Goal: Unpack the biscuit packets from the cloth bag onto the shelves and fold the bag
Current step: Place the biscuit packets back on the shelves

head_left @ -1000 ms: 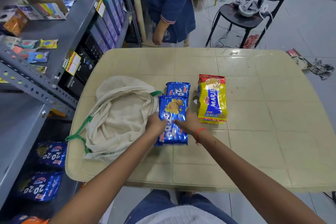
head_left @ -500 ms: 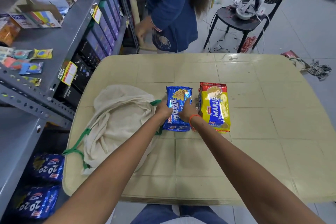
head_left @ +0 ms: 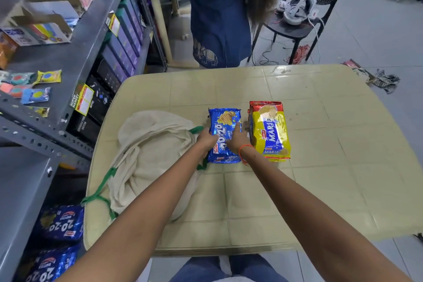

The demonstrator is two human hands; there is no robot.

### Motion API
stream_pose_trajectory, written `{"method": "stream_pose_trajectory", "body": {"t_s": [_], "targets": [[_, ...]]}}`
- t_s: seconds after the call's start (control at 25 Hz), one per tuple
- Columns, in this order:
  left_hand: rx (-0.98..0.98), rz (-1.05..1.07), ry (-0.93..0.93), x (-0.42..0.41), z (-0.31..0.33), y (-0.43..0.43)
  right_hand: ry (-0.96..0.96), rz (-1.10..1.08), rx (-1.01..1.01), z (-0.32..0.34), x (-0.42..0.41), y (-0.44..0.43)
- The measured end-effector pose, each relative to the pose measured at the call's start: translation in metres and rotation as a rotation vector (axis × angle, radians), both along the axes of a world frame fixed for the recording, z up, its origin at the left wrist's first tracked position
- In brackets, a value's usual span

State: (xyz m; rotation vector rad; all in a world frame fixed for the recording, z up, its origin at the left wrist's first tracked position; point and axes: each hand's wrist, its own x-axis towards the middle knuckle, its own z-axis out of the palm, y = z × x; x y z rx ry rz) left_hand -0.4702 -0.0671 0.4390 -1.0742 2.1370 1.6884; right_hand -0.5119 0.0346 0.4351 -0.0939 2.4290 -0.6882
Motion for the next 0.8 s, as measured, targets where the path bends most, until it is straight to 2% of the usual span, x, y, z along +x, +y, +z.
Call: {"method": "stream_pose_trajectory", "body": {"t_s": [0.16, 0.24, 0.32, 0.48, 0.6, 0.8], "targets": [[0.142, 0.03, -0.046, 0.0, -0.007, -0.002, -0.075, -0.284, -0.28, -0.016, 0.0, 0.007], [0.282, 0.053, -0.078, 0.004, -0.01, 0.0, -0.164, -0.374, -0.431, -0.02, 0.004, 0.014], [0.34, 0.078, -0.065, 0.007, -0.009, 0.004, -0.199, -0.433, -0.556, -0.017, 0.01, 0.02], [0.321, 0.14, 0.031, 0.016, 0.011, 0.001, -0.171, -0.349, -0.58, 0.01, 0.009, 0.02], [0.204, 0.195, 0.13, 0.035, 0.034, -0.016, -0.168, -0.255, -0.623, 0.047, 0.011, 0.01], [0.021, 0.329, 0.35, 0.096, 0.074, -0.05, -0.431, -0.119, -0.723, 0.083, 0.049, -0.034]]}}
